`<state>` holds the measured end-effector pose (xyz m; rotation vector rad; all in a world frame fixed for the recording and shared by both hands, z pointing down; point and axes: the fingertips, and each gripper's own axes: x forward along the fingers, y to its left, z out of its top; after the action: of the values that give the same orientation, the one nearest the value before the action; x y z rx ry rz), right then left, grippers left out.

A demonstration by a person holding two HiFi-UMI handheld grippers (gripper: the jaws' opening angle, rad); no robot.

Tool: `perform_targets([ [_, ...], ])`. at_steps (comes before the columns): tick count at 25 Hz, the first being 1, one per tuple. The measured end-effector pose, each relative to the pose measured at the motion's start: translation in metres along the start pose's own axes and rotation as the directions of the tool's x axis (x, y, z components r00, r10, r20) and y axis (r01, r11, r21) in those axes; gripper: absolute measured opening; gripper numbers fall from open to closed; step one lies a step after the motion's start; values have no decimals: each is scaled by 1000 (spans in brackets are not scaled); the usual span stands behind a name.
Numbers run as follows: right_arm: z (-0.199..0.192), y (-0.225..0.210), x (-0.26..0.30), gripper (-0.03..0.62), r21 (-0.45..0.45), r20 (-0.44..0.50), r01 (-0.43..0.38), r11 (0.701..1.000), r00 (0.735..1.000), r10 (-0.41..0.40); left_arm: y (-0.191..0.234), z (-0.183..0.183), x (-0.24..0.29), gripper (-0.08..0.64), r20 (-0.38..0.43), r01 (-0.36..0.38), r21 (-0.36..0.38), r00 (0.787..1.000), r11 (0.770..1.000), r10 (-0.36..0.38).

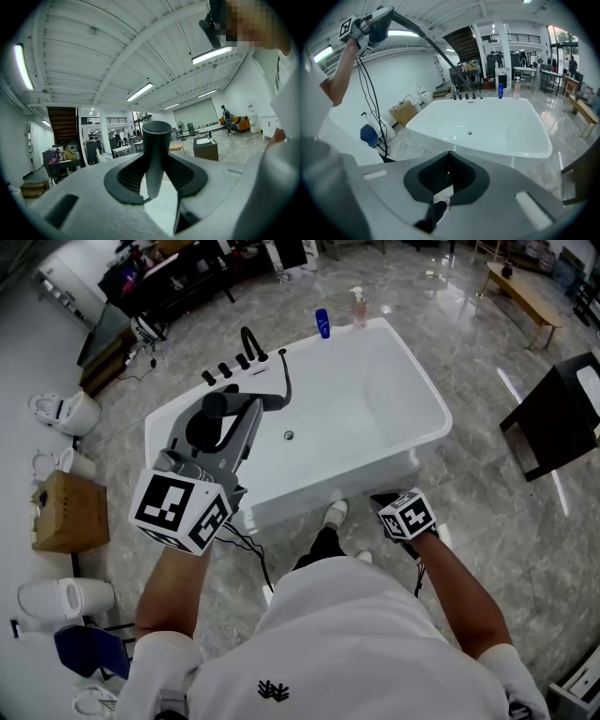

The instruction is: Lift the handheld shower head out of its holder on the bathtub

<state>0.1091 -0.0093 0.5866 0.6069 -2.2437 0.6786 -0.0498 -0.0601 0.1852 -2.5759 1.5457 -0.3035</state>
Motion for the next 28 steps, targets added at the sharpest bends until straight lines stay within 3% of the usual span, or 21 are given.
perform_targets([
  [28, -7, 1, 3, 12, 5, 12, -19, 1000, 1000, 19, -17, -6, 5, 140, -25, 23, 10, 999, 1000, -23],
])
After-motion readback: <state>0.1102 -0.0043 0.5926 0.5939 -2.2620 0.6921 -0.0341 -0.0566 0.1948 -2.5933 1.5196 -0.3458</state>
